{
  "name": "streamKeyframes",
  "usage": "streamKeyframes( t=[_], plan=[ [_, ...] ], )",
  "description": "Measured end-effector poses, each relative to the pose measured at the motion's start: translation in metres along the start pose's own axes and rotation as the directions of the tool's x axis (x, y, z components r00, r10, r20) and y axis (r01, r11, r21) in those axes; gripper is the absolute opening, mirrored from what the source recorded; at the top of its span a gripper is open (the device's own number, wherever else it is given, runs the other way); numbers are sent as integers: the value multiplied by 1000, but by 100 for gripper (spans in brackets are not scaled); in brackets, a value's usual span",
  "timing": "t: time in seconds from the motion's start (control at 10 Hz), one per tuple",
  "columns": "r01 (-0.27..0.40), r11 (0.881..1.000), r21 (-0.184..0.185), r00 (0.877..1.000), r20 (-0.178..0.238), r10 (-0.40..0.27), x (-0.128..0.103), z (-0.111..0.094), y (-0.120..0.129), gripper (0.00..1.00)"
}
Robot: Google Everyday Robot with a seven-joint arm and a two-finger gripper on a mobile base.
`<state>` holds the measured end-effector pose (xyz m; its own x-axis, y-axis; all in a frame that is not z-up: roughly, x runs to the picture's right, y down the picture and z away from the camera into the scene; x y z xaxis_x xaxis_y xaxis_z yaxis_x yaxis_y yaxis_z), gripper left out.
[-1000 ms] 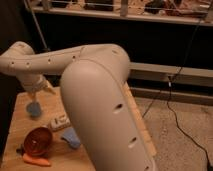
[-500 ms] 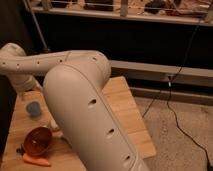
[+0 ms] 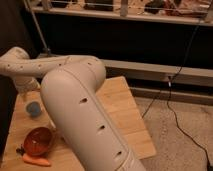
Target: Pick up the ceramic cup
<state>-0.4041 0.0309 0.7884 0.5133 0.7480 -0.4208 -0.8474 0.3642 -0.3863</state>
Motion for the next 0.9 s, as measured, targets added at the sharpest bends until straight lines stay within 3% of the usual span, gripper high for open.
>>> streamKeyframes(
  t=[0.4,0.9],
  plan=[
    [18,1000,3,998,-55,-18,-4,39,-3,65],
    [37,999,14,990,-137,-35,-1,73,-10,65]
  ],
)
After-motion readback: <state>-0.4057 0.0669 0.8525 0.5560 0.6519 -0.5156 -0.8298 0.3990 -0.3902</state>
